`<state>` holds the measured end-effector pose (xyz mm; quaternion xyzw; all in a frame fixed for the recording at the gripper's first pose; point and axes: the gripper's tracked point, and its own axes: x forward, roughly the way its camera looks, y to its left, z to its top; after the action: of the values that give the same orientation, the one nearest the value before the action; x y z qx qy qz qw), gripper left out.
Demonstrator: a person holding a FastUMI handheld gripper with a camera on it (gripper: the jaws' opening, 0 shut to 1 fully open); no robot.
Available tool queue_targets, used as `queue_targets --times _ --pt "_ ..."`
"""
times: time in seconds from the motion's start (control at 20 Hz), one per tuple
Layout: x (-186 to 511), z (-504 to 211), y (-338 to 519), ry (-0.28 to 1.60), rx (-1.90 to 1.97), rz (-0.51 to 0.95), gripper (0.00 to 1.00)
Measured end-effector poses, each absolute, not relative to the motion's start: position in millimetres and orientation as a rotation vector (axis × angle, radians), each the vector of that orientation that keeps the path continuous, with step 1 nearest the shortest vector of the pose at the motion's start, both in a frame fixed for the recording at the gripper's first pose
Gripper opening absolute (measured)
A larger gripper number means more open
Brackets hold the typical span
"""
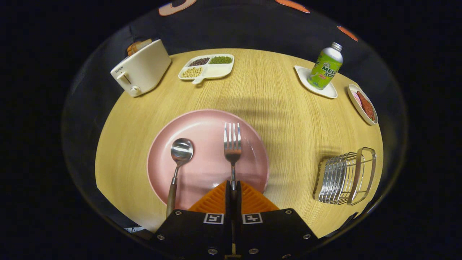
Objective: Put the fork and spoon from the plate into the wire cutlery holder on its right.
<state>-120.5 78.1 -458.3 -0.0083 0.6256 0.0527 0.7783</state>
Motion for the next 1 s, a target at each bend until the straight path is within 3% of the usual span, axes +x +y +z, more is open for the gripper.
queue_targets --times 0.55,1.0 --pt "-90 -350 13 1.121 0.048 0.032 0.04" --pt "-115 -336 -61 1.173 -0.015 -0.045 0.04"
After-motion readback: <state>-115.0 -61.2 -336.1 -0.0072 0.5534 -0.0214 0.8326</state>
